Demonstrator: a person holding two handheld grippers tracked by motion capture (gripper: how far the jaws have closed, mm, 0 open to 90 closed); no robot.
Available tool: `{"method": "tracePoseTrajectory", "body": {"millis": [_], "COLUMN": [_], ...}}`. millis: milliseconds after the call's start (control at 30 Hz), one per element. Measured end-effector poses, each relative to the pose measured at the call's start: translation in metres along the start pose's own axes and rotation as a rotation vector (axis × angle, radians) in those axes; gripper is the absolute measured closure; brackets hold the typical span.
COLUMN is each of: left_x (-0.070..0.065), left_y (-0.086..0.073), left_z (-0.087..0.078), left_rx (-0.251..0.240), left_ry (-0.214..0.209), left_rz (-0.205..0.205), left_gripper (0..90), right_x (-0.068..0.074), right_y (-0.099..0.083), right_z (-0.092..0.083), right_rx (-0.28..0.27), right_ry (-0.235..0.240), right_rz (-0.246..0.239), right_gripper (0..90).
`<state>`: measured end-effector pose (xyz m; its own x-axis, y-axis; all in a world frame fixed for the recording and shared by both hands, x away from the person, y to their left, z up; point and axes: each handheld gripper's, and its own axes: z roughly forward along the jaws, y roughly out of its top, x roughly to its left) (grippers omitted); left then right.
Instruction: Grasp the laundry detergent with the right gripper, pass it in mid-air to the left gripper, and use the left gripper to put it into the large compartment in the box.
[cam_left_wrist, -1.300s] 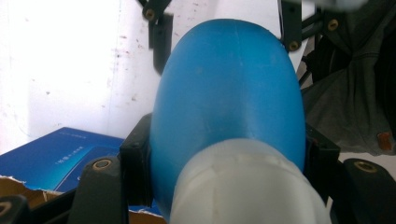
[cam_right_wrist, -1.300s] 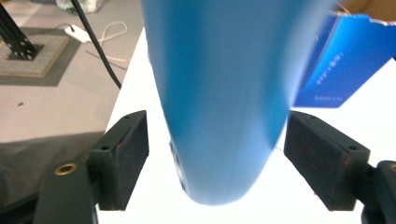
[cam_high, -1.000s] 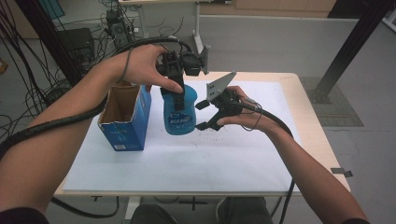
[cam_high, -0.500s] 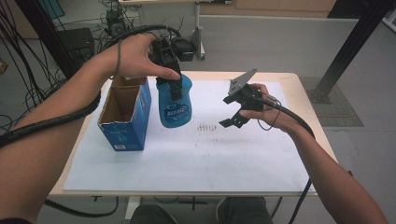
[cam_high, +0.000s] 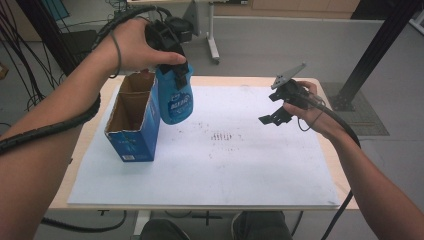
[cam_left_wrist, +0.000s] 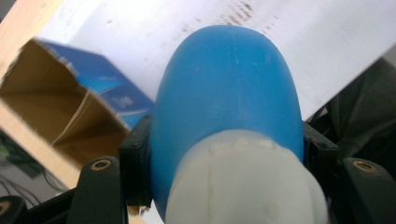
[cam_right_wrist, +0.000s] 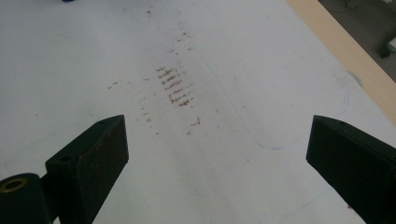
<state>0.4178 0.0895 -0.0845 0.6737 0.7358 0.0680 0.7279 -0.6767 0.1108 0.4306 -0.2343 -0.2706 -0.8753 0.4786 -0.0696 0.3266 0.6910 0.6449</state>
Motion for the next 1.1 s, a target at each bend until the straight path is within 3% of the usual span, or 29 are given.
{"method": "tracePoseTrajectory", "body": {"millis": [67,233,400,467,633,767,867,1100], "left_x": [0.004,0.021,0.040,0.049,0.072,0.085,0.091,0.109], "left_y": [-0.001,-0.006,-0.013,-0.018,-0.032,-0.041,-0.045,-0.058], "left_z": [-0.006,-0.028,-0.044,-0.050,-0.060,-0.060,-0.055,-0.042], "left_rx": [-0.009,-0.033,-0.022,-0.026,-0.051,-0.041,-0.026,-0.004], "left_ry": [0.009,0.030,0.048,0.057,0.030,0.028,0.052,0.042], "left_rz": [-0.037,-0.176,-0.271,-0.327,-0.500,-0.607,-0.657,-0.769], "left_gripper": [37.3,37.3,37.3,37.3,37.2,37.3,37.2,37.3], "right_x": [-0.004,-0.009,-0.012,-0.012,-0.012,-0.011,-0.011,-0.013], "right_y": [-0.004,-0.010,-0.011,-0.012,-0.010,-0.009,-0.009,-0.012], "right_z": [-0.003,-0.008,-0.010,-0.011,-0.014,-0.013,-0.012,-0.014], "right_rx": [0.005,0.010,0.034,0.043,0.040,0.043,0.048,0.045], "right_ry": [-0.005,-0.021,-0.039,-0.049,-0.062,-0.060,-0.064,-0.070], "right_rz": [0.020,0.066,0.088,0.092,0.099,0.090,0.089,0.101], "right_gripper": [5.5,5.6,5.8,6.0,6.0,6.0,6.0,6.0]}}
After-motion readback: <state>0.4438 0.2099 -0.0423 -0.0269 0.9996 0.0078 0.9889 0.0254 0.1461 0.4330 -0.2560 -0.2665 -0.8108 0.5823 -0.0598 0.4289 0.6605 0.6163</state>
